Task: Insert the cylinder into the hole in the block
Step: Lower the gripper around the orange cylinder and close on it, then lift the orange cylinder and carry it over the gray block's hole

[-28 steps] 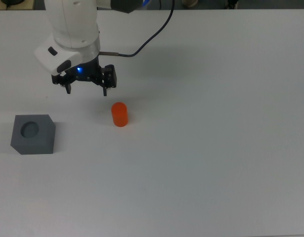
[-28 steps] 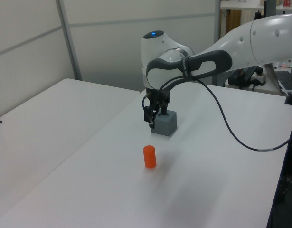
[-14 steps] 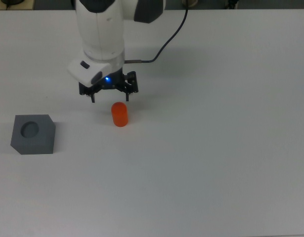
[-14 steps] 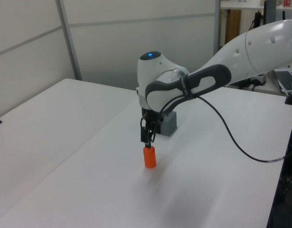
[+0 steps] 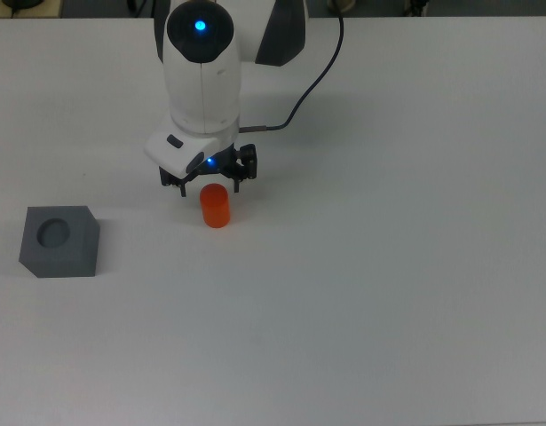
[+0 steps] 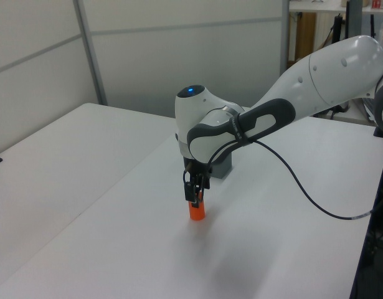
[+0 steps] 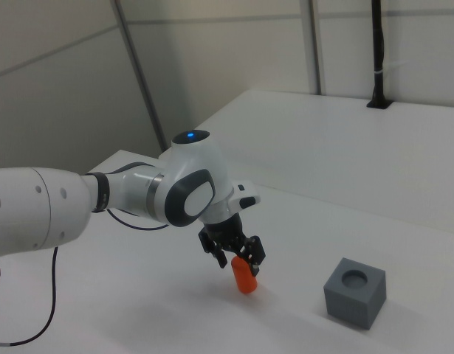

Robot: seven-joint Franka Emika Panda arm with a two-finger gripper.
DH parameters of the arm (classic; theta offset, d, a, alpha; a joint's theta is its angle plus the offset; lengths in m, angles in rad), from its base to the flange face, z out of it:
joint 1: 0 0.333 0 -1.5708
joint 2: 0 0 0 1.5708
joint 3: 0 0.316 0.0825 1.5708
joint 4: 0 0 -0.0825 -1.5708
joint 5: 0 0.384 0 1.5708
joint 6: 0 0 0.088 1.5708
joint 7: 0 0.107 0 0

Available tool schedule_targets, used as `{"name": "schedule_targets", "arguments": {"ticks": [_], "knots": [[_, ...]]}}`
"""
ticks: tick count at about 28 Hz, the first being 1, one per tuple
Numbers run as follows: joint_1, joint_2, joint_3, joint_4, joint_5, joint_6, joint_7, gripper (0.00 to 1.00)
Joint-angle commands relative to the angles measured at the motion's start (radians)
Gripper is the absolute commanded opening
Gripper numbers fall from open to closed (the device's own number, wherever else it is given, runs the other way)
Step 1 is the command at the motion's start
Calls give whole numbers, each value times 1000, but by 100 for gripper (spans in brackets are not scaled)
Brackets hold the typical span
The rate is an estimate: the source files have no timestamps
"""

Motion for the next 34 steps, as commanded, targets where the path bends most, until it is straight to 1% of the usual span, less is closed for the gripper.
{"name": "schedule_targets", "arguments": {"ticks": [1,7,11,16,18,20,25,30,34], "knots": [[3,0,0,-2,-18,22,-2,51],[3,40,0,34,-17,37,-2,51],[3,52,5,36,-18,92,20,51],[3,66,9,38,-20,100,23,51],[3,66,9,39,-20,100,23,49],[2,68,9,39,-20,100,21,45],[2,64,9,45,-15,100,23,45],[-11,52,0,94,-1,85,25,44],[-31,41,-5,125,21,68,35,44]]}}
